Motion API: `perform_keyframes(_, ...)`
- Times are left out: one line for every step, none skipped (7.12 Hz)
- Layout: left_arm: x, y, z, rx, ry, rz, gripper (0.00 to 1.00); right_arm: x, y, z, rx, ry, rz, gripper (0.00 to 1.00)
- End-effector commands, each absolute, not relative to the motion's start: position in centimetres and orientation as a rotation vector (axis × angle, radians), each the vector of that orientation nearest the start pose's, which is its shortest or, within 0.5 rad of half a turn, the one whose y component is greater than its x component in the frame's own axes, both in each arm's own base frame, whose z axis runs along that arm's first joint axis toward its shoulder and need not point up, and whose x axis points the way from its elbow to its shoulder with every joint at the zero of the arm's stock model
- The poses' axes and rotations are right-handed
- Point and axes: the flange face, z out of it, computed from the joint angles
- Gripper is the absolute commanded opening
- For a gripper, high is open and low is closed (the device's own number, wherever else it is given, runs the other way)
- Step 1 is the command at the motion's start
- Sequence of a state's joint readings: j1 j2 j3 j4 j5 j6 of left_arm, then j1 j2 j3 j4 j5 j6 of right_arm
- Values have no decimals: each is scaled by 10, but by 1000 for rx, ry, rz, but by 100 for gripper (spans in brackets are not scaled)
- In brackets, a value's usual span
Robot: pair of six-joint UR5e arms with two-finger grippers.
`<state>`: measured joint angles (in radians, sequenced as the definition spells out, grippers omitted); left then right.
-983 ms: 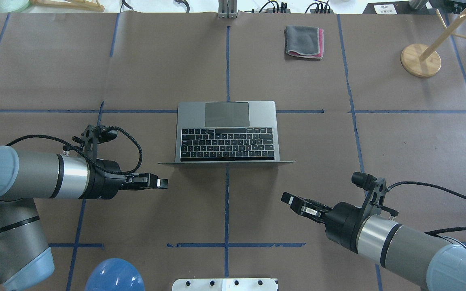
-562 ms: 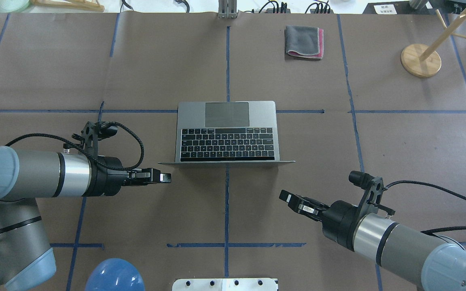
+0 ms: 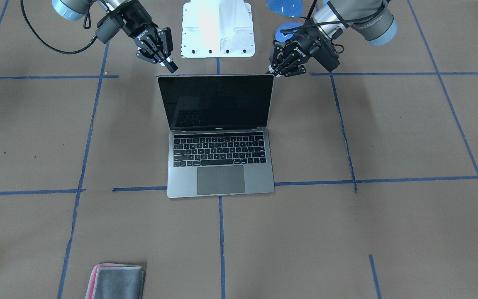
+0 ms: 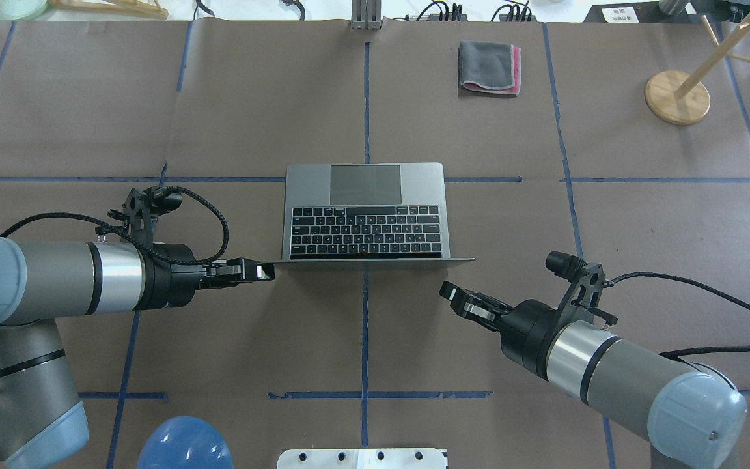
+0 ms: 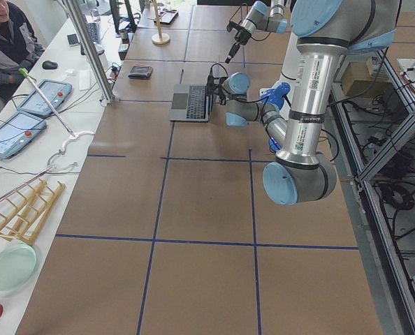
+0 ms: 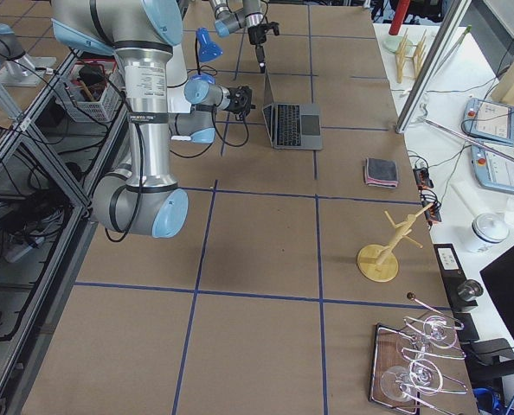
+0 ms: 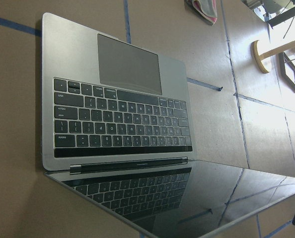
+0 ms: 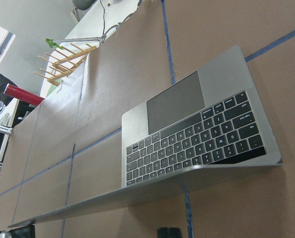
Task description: Close laptop
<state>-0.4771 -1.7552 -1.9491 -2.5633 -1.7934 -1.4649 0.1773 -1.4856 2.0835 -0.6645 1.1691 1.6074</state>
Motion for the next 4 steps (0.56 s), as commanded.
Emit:
perform_keyframes(401,-333,273,255,1535,-144,0,-417,-264,273,453,-1445,493,1)
perform_keyframes(401,-333,274,253,1534,-146,0,-419,-271,278,463,-1399,498,1)
perform_keyframes(402,-333,276,251,1528,-148,0,-422,-279,271,474,-1371,507,1)
perform_keyframes(403,-334,279,249,1523,-149,0,-425,-282,275,477,-1328,504,1)
